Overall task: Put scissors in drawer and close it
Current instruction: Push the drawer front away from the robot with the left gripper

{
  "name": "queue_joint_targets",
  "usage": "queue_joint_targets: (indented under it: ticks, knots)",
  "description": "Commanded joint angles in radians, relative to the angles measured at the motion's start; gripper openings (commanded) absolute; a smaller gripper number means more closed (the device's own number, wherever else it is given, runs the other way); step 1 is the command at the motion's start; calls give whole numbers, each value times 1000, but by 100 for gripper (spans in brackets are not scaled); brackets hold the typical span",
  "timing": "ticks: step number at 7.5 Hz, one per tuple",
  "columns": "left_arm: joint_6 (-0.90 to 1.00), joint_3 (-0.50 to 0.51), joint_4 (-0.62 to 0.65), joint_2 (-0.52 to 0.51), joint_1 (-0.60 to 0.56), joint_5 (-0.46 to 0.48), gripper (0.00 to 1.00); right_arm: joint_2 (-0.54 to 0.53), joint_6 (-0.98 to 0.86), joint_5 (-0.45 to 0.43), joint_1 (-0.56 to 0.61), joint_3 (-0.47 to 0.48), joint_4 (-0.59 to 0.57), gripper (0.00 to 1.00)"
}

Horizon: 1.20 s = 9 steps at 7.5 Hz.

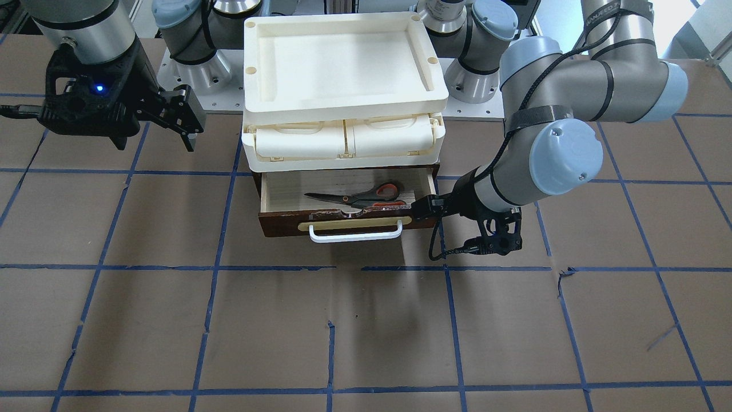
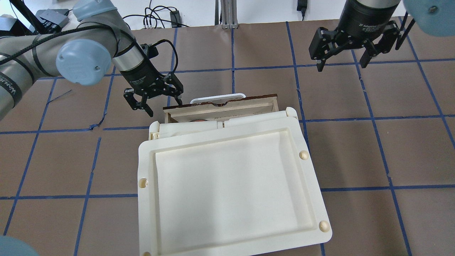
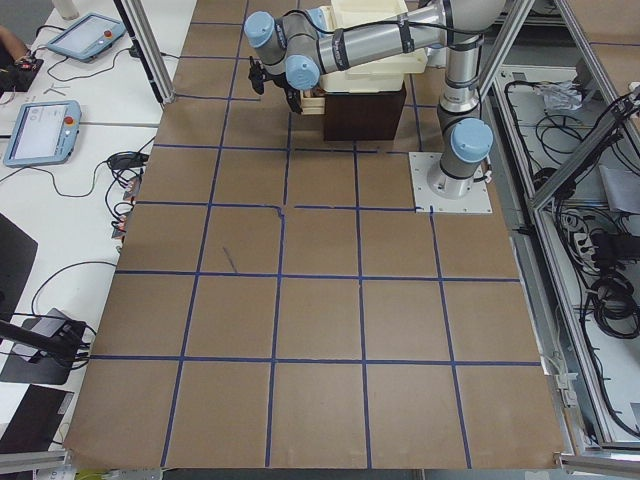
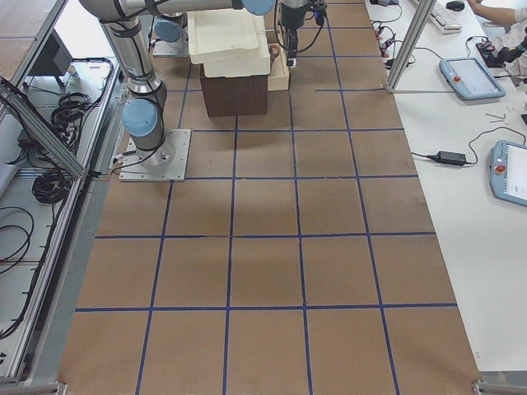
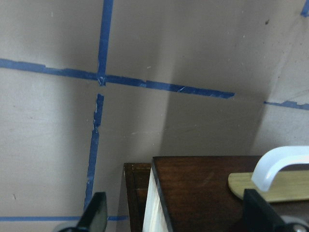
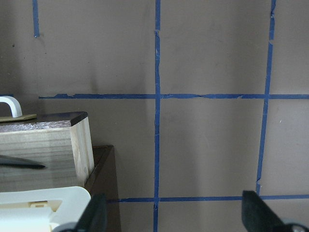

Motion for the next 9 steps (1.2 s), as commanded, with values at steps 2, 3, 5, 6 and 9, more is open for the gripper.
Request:
queue_joint_targets:
  ticks: [2, 3, 5, 6, 9]
  knots:
    - [1, -21, -48, 15, -3, 0, 100, -1, 6, -4, 0, 2, 1, 100]
    - [1, -37, -48, 17, -2, 0, 100, -1, 7, 0, 0, 2, 1, 100]
    - [1, -43, -63, 18, -2, 0, 100, -1, 1, -3, 0, 1, -1, 100]
    - [1, -43, -97, 18, -3, 0, 100, -1, 0, 0, 0, 1, -1, 100]
    - [-8, -48, -170, 18, -2, 0, 100, -2, 3, 3, 0, 2, 1, 100]
